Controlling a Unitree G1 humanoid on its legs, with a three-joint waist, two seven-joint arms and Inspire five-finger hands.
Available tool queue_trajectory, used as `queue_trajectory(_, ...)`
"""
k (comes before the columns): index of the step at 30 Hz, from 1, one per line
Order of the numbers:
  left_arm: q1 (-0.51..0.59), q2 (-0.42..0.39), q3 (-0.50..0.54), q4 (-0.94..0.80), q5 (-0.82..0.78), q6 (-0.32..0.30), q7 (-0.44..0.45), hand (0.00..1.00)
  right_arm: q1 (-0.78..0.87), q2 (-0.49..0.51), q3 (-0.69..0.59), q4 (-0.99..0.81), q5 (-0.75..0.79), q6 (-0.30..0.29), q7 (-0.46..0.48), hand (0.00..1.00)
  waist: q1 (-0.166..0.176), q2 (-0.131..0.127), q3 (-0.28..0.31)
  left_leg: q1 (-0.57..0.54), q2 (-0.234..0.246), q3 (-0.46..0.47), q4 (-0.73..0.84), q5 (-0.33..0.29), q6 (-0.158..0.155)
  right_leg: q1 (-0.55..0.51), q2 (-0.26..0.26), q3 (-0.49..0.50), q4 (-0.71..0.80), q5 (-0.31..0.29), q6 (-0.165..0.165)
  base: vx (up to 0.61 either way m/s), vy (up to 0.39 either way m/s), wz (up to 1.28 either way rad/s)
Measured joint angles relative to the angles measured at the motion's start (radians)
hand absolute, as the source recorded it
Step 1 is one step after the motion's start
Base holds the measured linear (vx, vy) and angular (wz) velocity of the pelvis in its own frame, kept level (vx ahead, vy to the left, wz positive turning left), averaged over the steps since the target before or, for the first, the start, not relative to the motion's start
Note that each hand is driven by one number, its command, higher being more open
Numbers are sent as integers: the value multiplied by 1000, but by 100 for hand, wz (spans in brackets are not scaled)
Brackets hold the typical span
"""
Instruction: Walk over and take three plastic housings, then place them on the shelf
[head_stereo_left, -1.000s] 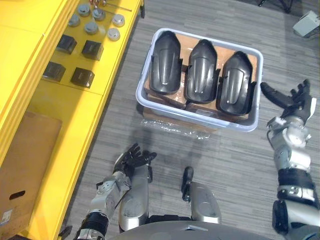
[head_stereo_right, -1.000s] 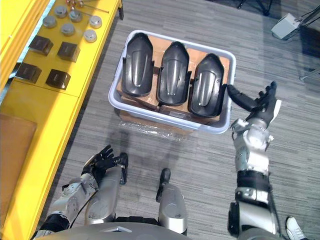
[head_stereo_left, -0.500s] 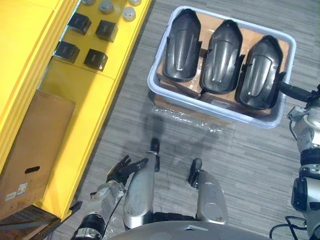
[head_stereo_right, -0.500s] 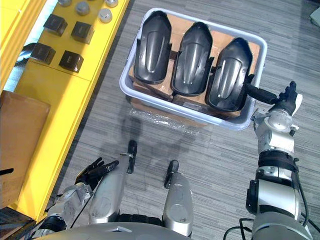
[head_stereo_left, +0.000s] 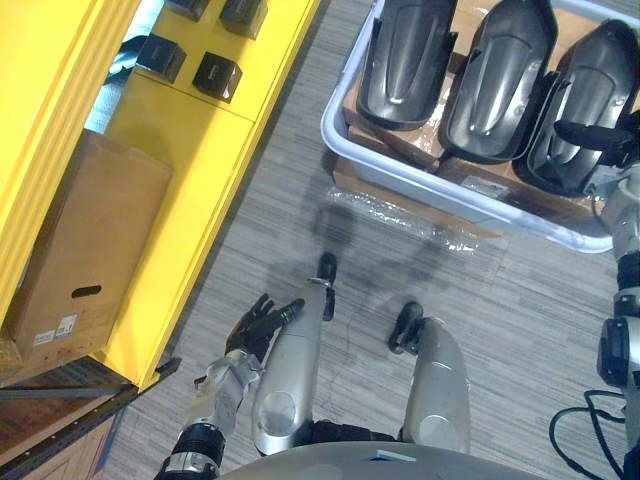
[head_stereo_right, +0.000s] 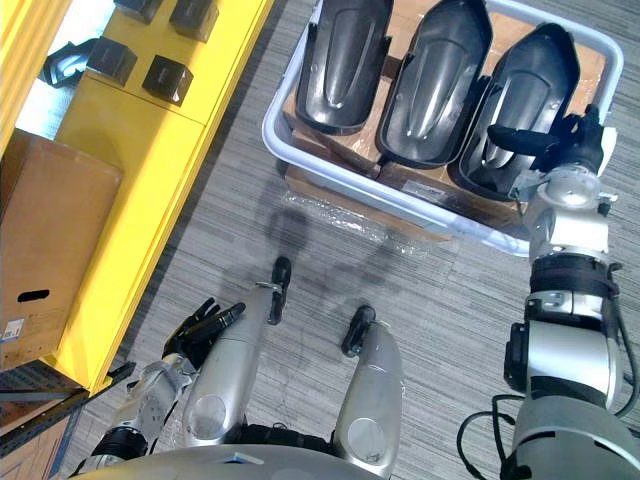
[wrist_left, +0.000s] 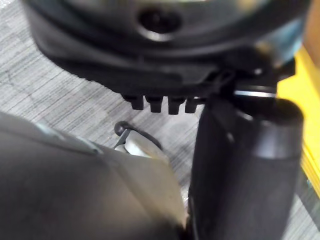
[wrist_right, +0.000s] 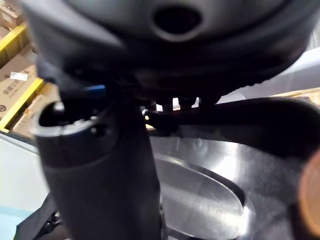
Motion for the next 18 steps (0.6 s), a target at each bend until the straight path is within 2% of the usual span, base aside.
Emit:
queue_trajectory(2, 0, -6, 14, 4, 1, 0, -4, 100, -27, -2, 14, 25, -73, 53, 11, 0, 0, 0, 0, -2, 0, 5, 2, -1, 1, -7, -7, -1, 16, -7, -2, -54, -20, 7)
queue_trajectory(7, 0, -11, 29, 21, -3, -8, -3, 100, -75, -27, 17, 73, -216, 122, 25, 0, 2, -1, 0, -10, 8, 13, 2, 2, -3, -15, -7, -4, 22, -7, -4, -41, -12, 2)
queue_trajectory(11, 0, -11, 29, 30, -21, -11, -3, 100, -77, -33, 13, 101, -273, 149, 28, 0, 2, -3, 2, 3, 19, 30, 1, 13, 1, 2, -5, -4, 15, -6, -3, 9, -6, -1)
queue_trajectory(14, 0, -13, 28, 42, -38, -7, 5, 100, -60, -27, 10, 110, -296, 184, 73, 0, 3, -5, 2, 46, 35, 52, -10, 13, 0, 50, 5, -8, -14, -4, -2, 38, -25, -4)
queue_trajectory(16, 3, -10, 30, 46, -36, -10, 20, 100, -53, 12, -20, 111, -295, 193, 100, 0, 1, -21, -1, 86, 48, 67, -26, 11, -1, 87, 13, -7, -37, -2, -2, 50, -42, -10)
queue_trajectory(18, 3, -10, 31, 46, -38, -9, 29, 100, -50, 18, -22, 110, -296, 202, 116, 0, 1, -24, -1, 101, 56, 68, -30, 8, -6, 106, 22, -8, -51, 0, -3, 28, -32, -8)
